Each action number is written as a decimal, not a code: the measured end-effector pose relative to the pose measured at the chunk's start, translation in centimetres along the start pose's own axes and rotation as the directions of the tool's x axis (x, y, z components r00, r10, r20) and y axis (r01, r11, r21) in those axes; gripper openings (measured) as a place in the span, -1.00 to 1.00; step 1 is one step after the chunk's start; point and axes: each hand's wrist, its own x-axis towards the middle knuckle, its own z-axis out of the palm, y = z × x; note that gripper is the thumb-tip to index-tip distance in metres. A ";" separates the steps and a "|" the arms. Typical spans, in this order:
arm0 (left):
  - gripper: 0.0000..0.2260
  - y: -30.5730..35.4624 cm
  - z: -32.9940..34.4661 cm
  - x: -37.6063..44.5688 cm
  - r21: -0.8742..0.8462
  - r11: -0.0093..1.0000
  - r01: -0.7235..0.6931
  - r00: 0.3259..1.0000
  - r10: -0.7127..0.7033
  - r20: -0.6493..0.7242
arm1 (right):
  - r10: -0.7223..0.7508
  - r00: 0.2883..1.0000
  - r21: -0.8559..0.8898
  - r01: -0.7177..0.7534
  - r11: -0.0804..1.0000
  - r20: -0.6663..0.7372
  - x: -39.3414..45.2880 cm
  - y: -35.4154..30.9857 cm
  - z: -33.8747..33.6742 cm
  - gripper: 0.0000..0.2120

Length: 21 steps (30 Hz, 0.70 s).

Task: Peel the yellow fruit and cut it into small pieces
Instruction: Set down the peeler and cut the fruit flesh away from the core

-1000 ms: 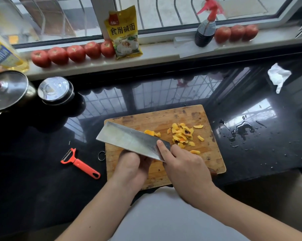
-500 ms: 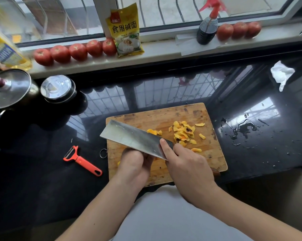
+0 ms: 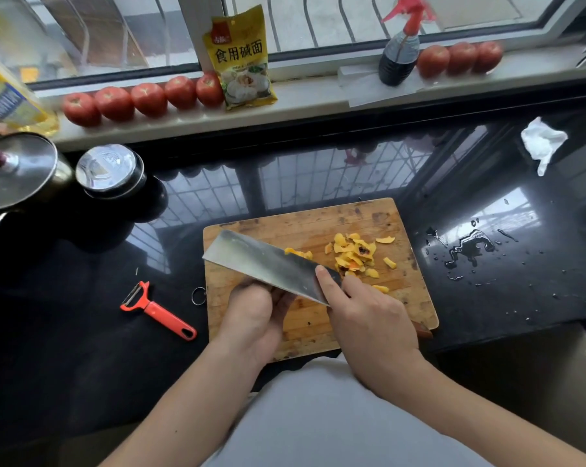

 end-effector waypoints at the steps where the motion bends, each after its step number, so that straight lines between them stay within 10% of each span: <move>1: -0.74 0.0 -0.1 0.2 0.014 1.000 0.007 1.000 -0.007 0.004 | 0.011 1.000 0.007 -0.011 1.000 -0.005 0.0 0.1 -0.1 -0.46; 21: -0.77 -0.4 -1.0 1.0 0.126 0.992 -0.007 0.995 -0.006 0.100 | 0.006 0.999 0.048 -0.008 0.999 0.048 -0.3 0.2 -0.8 -0.46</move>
